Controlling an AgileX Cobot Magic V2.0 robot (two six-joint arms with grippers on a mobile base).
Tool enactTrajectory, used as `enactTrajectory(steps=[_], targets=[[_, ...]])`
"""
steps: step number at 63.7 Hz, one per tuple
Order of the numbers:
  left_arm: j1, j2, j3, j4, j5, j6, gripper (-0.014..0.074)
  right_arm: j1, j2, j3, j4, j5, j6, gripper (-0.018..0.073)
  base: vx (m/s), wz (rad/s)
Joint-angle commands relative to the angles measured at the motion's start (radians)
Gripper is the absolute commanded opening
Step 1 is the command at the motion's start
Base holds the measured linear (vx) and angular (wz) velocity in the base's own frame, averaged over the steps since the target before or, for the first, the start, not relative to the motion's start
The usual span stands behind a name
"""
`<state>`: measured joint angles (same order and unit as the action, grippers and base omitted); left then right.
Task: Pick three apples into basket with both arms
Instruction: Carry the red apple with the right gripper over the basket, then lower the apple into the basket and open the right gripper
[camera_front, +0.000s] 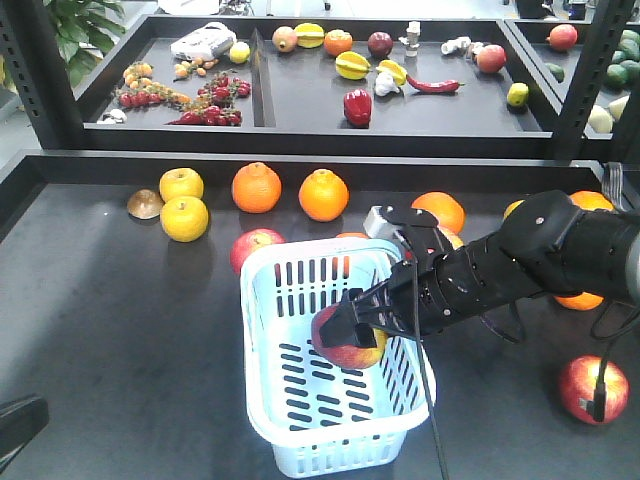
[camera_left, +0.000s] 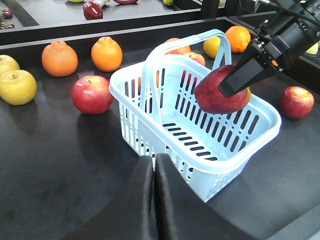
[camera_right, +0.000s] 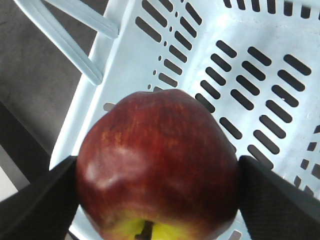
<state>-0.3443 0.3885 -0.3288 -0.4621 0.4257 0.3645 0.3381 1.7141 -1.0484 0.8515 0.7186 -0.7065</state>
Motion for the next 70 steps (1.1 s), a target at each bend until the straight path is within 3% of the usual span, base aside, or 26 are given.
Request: enactTrajectory(steps=[1, 11, 35, 59, 70], targets=[[-0.002, 0.006, -0.024, -0.022, -0.055, -0.009, -0.0008, 0.0, -0.041, -0.026, 0.043, -0.011, -0.036, 0.0525, 0.0, 0.0], [-0.002, 0.006, -0.024, -0.022, -0.055, -0.009, -0.0008, 0.0, -0.041, -0.026, 0.043, 0.002, -0.081, 0.0597, 0.0, 0.0], [-0.002, 0.006, -0.024, -0.022, -0.055, -0.009, -0.0008, 0.0, -0.042, -0.026, 0.041, 0.008, -0.087, 0.0592, 0.0, 0.0], [-0.002, 0.006, -0.024, -0.022, -0.055, -0.009, -0.0008, 0.0, -0.045, -0.026, 0.039, 0.012, -0.169, 0.0592, 0.0, 0.0], [-0.002, 0.006, -0.024, -0.022, -0.055, -0.009, -0.0008, 0.0, -0.045, -0.026, 0.041, 0.009, -0.166, 0.0551, 0.0, 0.0]])
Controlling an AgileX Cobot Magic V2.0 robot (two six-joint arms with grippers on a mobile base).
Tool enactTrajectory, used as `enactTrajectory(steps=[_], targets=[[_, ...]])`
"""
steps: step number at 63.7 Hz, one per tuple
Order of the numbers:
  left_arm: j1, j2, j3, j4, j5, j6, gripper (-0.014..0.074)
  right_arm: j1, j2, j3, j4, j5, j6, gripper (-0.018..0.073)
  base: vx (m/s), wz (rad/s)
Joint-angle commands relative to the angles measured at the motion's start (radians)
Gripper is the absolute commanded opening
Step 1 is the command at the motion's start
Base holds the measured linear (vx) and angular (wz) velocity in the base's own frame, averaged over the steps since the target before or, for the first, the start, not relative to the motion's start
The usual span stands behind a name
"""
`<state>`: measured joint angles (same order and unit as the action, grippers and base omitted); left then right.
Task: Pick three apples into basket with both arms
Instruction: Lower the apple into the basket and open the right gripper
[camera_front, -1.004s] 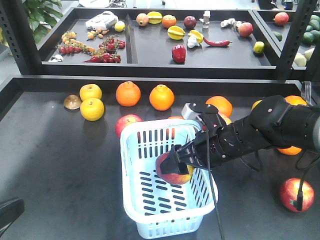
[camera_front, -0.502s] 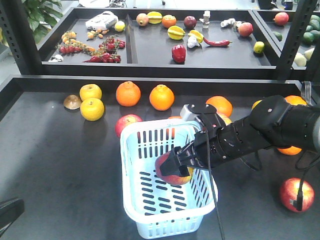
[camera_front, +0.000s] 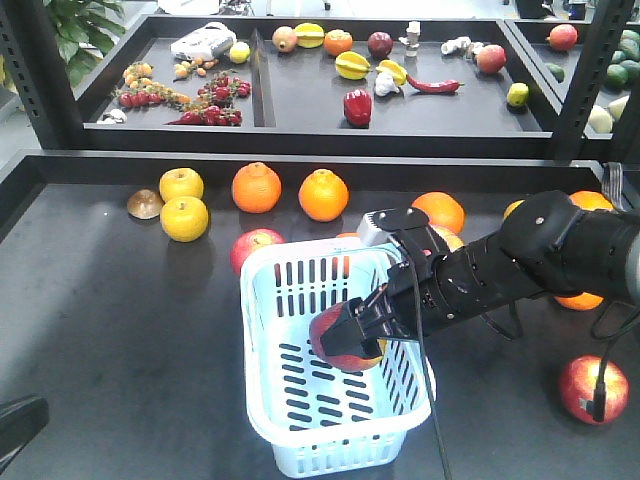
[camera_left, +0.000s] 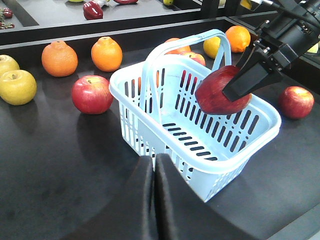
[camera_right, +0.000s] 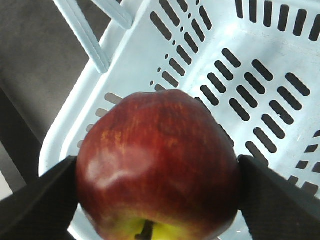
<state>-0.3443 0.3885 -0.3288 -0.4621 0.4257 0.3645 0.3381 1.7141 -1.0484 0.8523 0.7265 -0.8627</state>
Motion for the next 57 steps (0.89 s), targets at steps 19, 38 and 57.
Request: enactTrajectory(steps=[19, 38, 57], targets=[[-0.002, 0.006, -0.024, -0.022, -0.055, -0.009, -0.0008, 0.0, -0.045, -0.026, 0.038, 0.014, -0.06, 0.0496, 0.0, 0.0], [-0.002, 0.006, -0.024, -0.021, -0.055, -0.009, -0.0008, 0.0, -0.045, -0.026, -0.024, 0.012, -0.066, 0.0664, 0.0, 0.0], [-0.002, 0.006, -0.024, -0.021, -0.055, -0.009, -0.0008, -0.002, -0.076, -0.026, -0.041, 0.086, -0.035, 0.0628, 0.0, 0.0]])
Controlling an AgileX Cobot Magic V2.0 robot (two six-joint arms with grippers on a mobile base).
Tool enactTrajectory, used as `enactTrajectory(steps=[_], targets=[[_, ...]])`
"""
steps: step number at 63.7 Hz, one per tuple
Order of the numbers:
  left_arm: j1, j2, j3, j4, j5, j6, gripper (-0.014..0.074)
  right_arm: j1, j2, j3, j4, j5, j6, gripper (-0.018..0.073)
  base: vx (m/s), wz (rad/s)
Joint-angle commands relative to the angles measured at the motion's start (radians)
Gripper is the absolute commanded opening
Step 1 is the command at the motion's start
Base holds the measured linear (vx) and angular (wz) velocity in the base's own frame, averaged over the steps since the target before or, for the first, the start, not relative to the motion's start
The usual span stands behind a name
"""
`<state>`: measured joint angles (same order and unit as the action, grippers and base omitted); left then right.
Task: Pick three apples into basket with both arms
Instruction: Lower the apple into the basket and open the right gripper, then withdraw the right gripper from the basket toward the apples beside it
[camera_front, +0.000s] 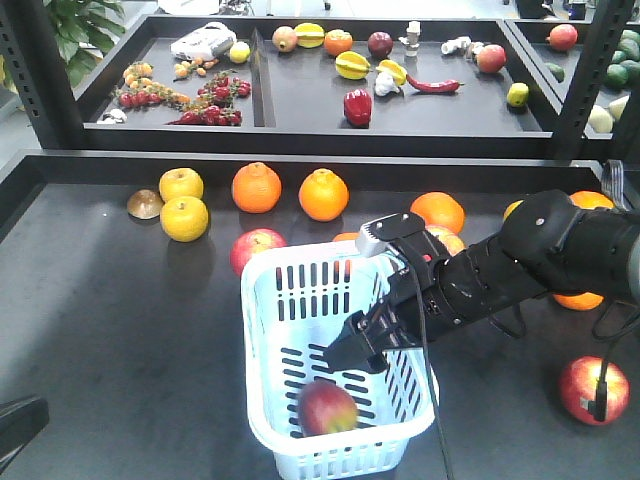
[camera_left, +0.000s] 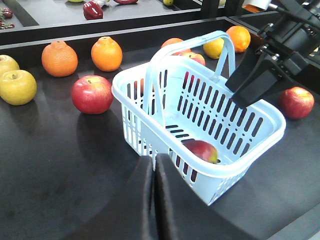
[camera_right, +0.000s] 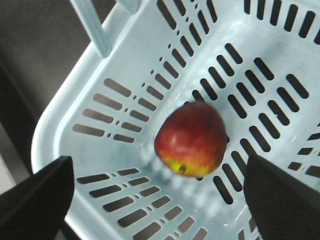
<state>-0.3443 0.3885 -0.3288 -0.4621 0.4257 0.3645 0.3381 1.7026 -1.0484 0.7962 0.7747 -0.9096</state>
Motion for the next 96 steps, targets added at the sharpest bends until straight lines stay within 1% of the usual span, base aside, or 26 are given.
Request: enactTrajectory(steps=[1, 8, 14, 18, 21, 26, 29, 31, 32, 38, 42, 46, 49, 52, 57, 61, 66, 70, 75, 78, 81, 84, 86, 90, 93, 96], targets=[[-0.002, 0.006, -0.024, -0.021, -0.055, -0.009, -0.0008, -0.002, -0.069, -0.026, 0.014, 0.044, 0.016, 0.0617, 0.0, 0.0], [-0.002, 0.006, -0.024, -0.021, -0.055, -0.009, -0.0008, -0.002, -0.116, -0.026, -0.006, 0.11, 0.069, 0.0533, 0.0, 0.0], [-0.002, 0.006, -0.024, -0.021, -0.055, -0.009, -0.0008, -0.002, -0.168, -0.026, -0.063, 0.158, 0.119, 0.0406, 0.0, 0.0], [-0.002, 0.006, -0.024, -0.021, -0.055, -0.009, -0.0008, -0.002, -0.205, -0.026, -0.128, 0.185, 0.168, 0.0299, 0.0, 0.0], [-0.002, 0.006, -0.024, -0.021, -0.055, -0.009, -0.0008, -0.002, -0.234, -0.026, -0.203, 0.197, 0.219, 0.0207, 0.0, 0.0], [-0.002, 0.006, -0.024, -0.021, -0.055, -0.009, -0.0008, -0.002, -0.278, -0.026, -0.322, 0.2, 0.331, 0.0048, 0.0, 0.0], [-0.002, 0.006, -0.024, -0.021, -0.055, -0.009, -0.0008, -0.004, -0.307, -0.026, -0.41, 0.197, 0.408, -0.0016, 0.0, 0.0], [-0.002, 0.006, -0.024, -0.021, -0.055, -0.009, -0.0008, -0.004, -0.32, -0.026, -0.466, 0.194, 0.452, -0.0015, 0.0, 0.0], [-0.002, 0.006, -0.024, -0.021, -0.055, -0.009, -0.0008, -0.004, -0.326, -0.026, -0.512, 0.192, 0.476, -0.0013, 0.0, 0.0], [-0.002, 0.006, -0.024, -0.021, -0.055, -0.009, -0.0008, -0.006, -0.355, -0.026, -0.737, 0.182, 0.668, -0.0008, 0.0, 0.0], [-0.002, 0.006, -0.024, -0.021, -0.055, -0.009, -0.0008, -0.03, -0.359, -0.026, -0.893, 0.182, 0.792, -0.0008, 0.0, 0.0], [-0.002, 0.006, -0.024, -0.021, -0.055, -0.009, -0.0008, -0.075, -0.359, -0.025, -0.982, 0.181, 0.88, -0.0008, 0.0, 0.0], [-0.002, 0.006, -0.024, -0.021, -0.055, -0.009, -0.0008, -0.121, -0.359, -0.025, -1.011, 0.174, 0.897, -0.0008, 0.0, 0.0], [-0.002, 0.006, -0.024, -0.021, -0.055, -0.009, -0.0008, -0.166, -0.359, -0.025, -1.014, 0.155, 0.898, -0.0007, 0.0, 0.0], [-0.002, 0.006, -0.024, -0.021, -0.055, -0.009, -0.0008, -0.259, -0.352, -0.025, -0.986, 0.121, 0.893, 0.0001, 0.0, 0.0], [-0.002, 0.006, -0.024, -0.021, -0.055, -0.009, -0.0008, -0.34, -0.333, -0.025, -0.93, 0.11, 0.867, 0.0022, 0.0, 0.0], [-0.002, 0.006, -0.024, -0.021, -0.055, -0.009, -0.0007, -0.442, -0.291, -0.025, -0.842, 0.109, 0.81, 0.0072, 0.0, 0.0], [-0.002, 0.006, -0.024, -0.021, -0.055, -0.009, -0.0007, -0.519, -0.242, -0.025, -0.73, 0.123, 0.722, 0.0143, 0.0, 0.0], [-0.002, 0.006, -0.024, -0.021, -0.055, -0.009, -0.0007, -0.597, -0.171, -0.025, -0.612, 0.138, 0.628, 0.0276, 0.0, 0.0], [-0.002, 0.006, -0.024, -0.021, -0.055, -0.009, -0.0007, -0.62, -0.138, -0.025, -0.561, 0.147, 0.58, 0.0354, 0.0, 0.0], [-0.002, 0.006, -0.024, -0.021, -0.055, -0.009, -0.0006, -0.633, -0.109, -0.025, -0.539, 0.153, 0.544, 0.0451, 0.0, 0.0], [-0.002, 0.006, -0.024, -0.021, -0.055, -0.009, -0.0006, -0.633, -0.079, -0.025, -0.543, 0.141, 0.528, 0.0531, 0.0, 0.0], [-0.002, 0.006, -0.024, -0.021, -0.055, -0.009, -0.0006, -0.632, -0.065, -0.026, -0.554, 0.133, 0.53, 0.0593, 0.0, 0.0], [-0.002, 0.006, -0.024, -0.021, -0.055, -0.009, -0.0006, -0.63, -0.037, -0.036, -0.564, 0.116, 0.537, 0.0687, 0.0, 0.0], [-0.002, 0.006, -0.024, -0.021, -0.055, -0.009, -0.0006, -0.63, -0.015, -0.049, -0.569, 0.1, 0.537, 0.073, 0.0, 0.0], [-0.002, 0.006, -0.024, -0.021, -0.055, -0.009, -0.0006, -0.63, 0.0, -0.066, -0.577, 0.091, 0.544, 0.0728, 0.0, 0.0]])
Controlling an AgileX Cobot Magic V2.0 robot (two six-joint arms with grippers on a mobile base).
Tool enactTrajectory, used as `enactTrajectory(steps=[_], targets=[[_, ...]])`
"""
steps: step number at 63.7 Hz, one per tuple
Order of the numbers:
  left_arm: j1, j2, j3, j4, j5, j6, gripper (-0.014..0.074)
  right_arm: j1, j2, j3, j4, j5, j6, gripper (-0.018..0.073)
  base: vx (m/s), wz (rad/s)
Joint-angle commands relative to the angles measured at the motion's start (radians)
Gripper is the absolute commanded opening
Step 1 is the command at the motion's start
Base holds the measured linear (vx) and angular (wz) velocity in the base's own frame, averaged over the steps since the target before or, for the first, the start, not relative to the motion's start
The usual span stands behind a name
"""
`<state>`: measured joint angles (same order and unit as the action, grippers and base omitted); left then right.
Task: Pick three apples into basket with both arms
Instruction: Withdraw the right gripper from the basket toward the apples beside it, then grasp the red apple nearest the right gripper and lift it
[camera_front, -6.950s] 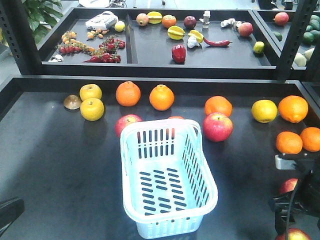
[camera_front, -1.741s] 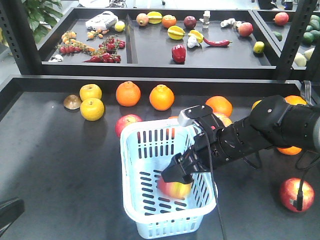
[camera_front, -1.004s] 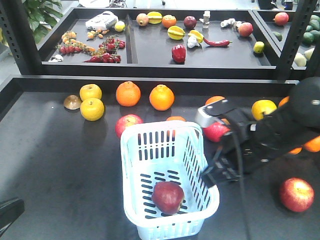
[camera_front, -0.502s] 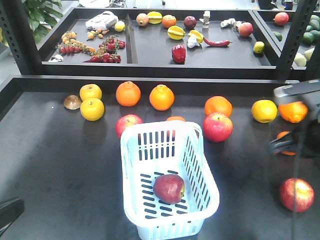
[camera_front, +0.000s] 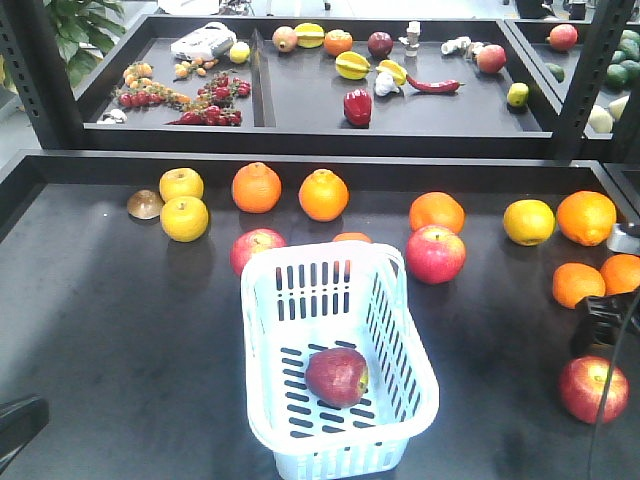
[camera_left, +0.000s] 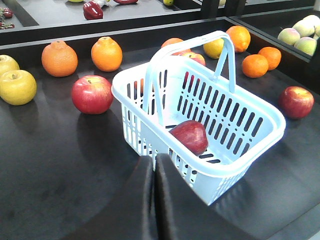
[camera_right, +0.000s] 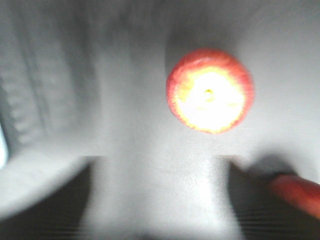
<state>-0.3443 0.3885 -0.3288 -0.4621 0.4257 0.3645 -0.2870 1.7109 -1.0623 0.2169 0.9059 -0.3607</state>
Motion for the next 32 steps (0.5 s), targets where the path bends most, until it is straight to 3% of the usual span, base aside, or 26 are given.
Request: enactTrajectory(steps=[1, 13, 32], targets=[[-0.002, 0.006, -0.024, -0.021, -0.055, -0.009, -0.0006, -0.004, -0.003, -0.059, -0.001, -0.042, 0.0, 0.0728, 0.0, 0.0], [-0.002, 0.006, -0.024, -0.021, -0.055, -0.009, -0.0006, -0.004, 0.059, -0.17, -0.083, -0.024, 0.061, 0.0697, 0.0, 0.0], [-0.002, 0.006, -0.024, -0.021, -0.055, -0.009, -0.0006, -0.004, 0.182, -0.253, -0.119, 0.029, 0.08, 0.0668, 0.0, 0.0]])
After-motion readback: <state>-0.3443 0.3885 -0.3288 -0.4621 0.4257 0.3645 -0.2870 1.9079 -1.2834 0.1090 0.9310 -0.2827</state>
